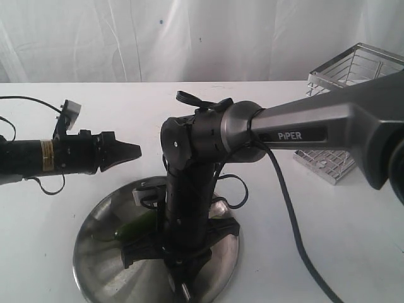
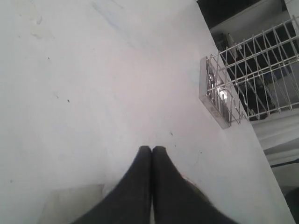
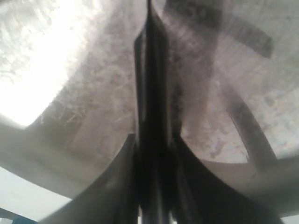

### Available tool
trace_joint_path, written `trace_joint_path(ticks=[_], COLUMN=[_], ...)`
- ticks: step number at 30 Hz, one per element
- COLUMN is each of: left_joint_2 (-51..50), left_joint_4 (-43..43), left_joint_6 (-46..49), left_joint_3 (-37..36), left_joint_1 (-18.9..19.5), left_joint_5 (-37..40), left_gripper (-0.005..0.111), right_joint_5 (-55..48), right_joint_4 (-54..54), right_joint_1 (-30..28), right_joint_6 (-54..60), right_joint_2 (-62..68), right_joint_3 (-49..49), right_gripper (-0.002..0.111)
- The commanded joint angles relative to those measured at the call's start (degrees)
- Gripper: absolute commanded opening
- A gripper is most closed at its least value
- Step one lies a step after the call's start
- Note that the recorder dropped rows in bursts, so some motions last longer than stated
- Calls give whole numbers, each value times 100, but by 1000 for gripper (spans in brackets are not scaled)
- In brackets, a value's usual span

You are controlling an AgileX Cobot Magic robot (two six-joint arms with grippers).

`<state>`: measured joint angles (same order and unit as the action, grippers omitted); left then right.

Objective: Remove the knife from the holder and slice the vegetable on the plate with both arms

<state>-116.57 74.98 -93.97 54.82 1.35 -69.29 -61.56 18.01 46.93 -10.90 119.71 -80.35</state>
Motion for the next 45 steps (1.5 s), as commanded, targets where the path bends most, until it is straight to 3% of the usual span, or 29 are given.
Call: trace_joint_path(ticks=[1,10,20,27,38,45], left_joint_2=[117,117,117,117,117,117], left_joint_4=[131,-52,71,814,869,869], left_joint_6=[272,893,589,46,-47,-48], left_joint_3=[-430,-639,-639,-639,-639,-639], left_joint_1=[-74,-607,-902,-975,-974,-974], left_joint_5=[-67,49,1427,2712,2773,2742], left_gripper=[0,0,0,0,0,0], right_joint_5=[128,187,235,228,-837,-790], right_joint_4=[8,8,8,8,8,19], right_joint_1=[-18,-18,-18,-18,-18,39], right_joint_6=[13,13,13,13,37,17], right_joint_2=[-21,-21,-21,-21,-21,-21], right_joint_3=[-15,-15,-15,-15,-15,-15], right_gripper=[0,0,0,0,0,0])
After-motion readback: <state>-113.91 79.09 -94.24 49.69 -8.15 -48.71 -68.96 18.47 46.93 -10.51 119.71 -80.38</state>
